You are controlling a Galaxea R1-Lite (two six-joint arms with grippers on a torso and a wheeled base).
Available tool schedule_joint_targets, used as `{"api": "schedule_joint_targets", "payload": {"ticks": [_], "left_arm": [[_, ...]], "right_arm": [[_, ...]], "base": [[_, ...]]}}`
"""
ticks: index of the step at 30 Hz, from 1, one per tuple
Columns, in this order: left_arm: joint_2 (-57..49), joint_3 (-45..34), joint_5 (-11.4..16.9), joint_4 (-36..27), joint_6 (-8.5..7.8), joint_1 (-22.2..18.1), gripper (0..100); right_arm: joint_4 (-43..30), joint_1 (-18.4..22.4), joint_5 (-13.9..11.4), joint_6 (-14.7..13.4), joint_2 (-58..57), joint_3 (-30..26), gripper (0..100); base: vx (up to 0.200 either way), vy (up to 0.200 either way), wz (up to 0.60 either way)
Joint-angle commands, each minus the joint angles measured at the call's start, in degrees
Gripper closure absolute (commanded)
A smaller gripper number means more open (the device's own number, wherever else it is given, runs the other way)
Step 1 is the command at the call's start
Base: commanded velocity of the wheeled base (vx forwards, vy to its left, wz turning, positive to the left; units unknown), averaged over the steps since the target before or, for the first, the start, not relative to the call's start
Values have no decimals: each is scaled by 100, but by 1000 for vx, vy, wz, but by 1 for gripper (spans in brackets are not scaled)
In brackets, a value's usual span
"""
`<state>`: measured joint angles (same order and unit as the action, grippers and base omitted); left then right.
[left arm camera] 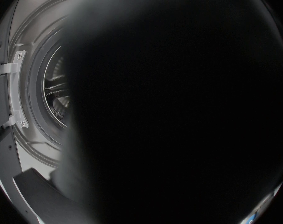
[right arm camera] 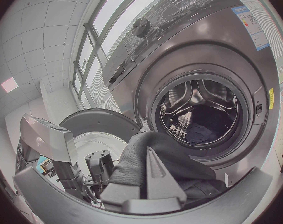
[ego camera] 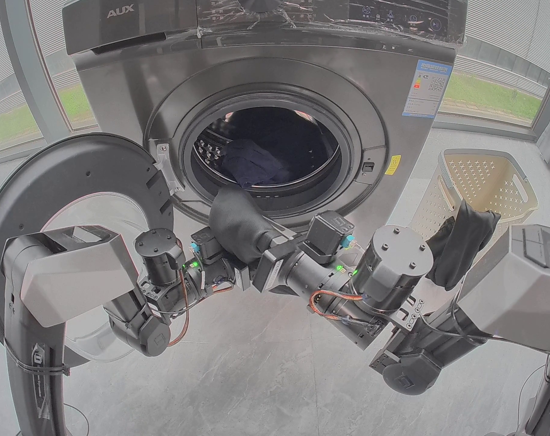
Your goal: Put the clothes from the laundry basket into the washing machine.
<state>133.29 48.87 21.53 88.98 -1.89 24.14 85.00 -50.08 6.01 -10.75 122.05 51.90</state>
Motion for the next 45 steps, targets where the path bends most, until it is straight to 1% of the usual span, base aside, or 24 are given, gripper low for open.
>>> {"api": "schedule_joint_targets", "payload": {"ticks": [1,3,5,6,8,11,14,17,20,22,26,28,29,31,32,34,35,36,37,38,40,42,44,45], "left_arm": [[39,79,-43,32,13,-14,100],[21,96,-87,32,48,-32,100],[4,167,-263,41,198,-76,100],[-14,254,-377,49,259,-137,100],[-102,351,-492,41,321,-225,100],[-330,298,-509,41,391,-296,100],[-594,79,-509,41,400,-269,100],[-866,-150,-518,41,391,-199,100],[-1060,-299,-527,41,391,-120,100],[-1420,-572,-544,32,382,100,100],[-1763,-941,-580,32,356,285,100],[-1877,-1090,-729,32,356,355,100],[-1912,-1143,-817,32,347,381,100],[-1939,-1196,-914,32,303,372,100],[-1956,-1249,-975,32,312,372,100],[-2070,-1336,-1248,32,338,372,100],[-2097,-1380,-1353,32,382,372,100],[-2097,-1389,-1379,32,382,372,100],[-2114,-1451,-1467,32,400,355,100],[-2123,-1503,-1476,32,400,311,100],[-2185,-1626,-1494,32,409,223,100],[-2255,-1793,-1485,32,453,161,100],[-2281,-1837,-1494,32,549,161,100],[-2299,-1873,-1494,32,558,170,100]], "right_arm": [[25,33,5,3,-15,-39,100],[25,86,58,-6,-41,-66,100],[-1,191,111,-15,-129,-109,100],[-45,315,120,-15,-199,-180,100],[-89,455,120,-15,-270,-347,100],[-168,631,128,-32,-261,-619,100],[-177,789,128,-50,-217,-813,100],[-204,903,128,-50,-76,-830,100],[-212,903,120,-32,82,-821,100],[-221,851,120,21,284,-777,100],[-107,754,14,100,328,-777,100],[-81,684,-65,108,266,-786,100],[-45,631,-82,100,179,-786,0],[-28,561,-100,56,-32,-830,0],[-37,543,-109,64,-147,-953,0],[-19,517,-162,117,-472,-1419,0],[-19,473,-249,126,-665,-1612,0],[-19,455,-285,126,-718,-1665,0],[-19,385,-452,161,-938,-1929,0],[-19,350,-592,231,-1113,-2166,0],[-28,288,-777,398,-1421,-2641,0],[-54,218,-812,451,-1667,-3054,0],[-28,218,-794,434,-1799,-3309,0],[-45,271,-786,407,-1834,-3414,0]], "base": [[0,0,0],[0,0,0],[0,0,0],[0,0,0],[0,0,0],[0,0,0],[0,0,0],[0,0,0],[0,0,0],[0,0,0],[0,0,0],[0,0,0],[0,0,0],[0,0,0],[0,0,0],[0,0,0],[0,0,0],[0,0,0],[0,0,0],[0,0,0],[0,0,0],[0,0,0],[0,0,0],[0,0,0]]}}
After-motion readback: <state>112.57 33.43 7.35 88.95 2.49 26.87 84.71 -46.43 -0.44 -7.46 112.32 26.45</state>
